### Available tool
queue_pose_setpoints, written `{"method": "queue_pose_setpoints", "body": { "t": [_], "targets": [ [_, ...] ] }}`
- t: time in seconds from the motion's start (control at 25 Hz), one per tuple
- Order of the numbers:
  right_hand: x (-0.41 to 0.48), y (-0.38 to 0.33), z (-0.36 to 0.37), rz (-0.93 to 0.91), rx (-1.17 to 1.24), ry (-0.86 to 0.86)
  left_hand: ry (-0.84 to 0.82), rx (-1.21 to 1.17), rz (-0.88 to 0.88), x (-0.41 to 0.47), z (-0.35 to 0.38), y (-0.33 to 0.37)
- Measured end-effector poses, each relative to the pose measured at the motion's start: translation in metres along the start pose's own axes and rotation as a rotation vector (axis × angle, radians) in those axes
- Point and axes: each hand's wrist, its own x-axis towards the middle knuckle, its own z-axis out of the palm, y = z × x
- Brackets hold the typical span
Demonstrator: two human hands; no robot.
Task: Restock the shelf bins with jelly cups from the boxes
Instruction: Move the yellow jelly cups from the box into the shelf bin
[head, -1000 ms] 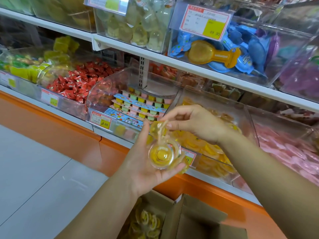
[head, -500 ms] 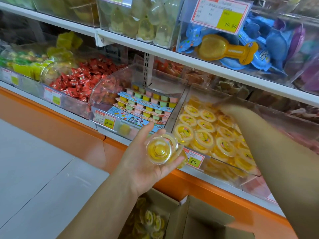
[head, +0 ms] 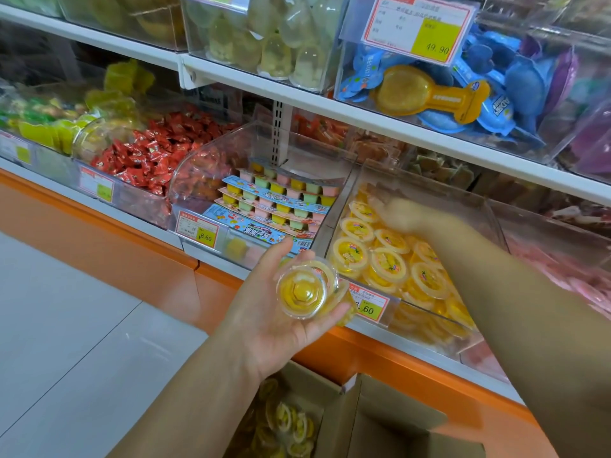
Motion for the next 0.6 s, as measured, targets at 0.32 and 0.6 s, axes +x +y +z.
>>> {"method": "queue_pose_setpoints", "body": {
  "t": [0.32, 0.6],
  "targets": [
    [-0.026, -0.013, -0.001, -0.029, 0.037, -0.037, 0.014, 0.008, 0.005, 0.001, 0.002, -0.003],
    [-0.073, -0.022, -0.036, 0.029, 0.26, 0.243, -0.041, -0.023, -0.041, 0.002, 0.003, -0.006]
  ]
}}
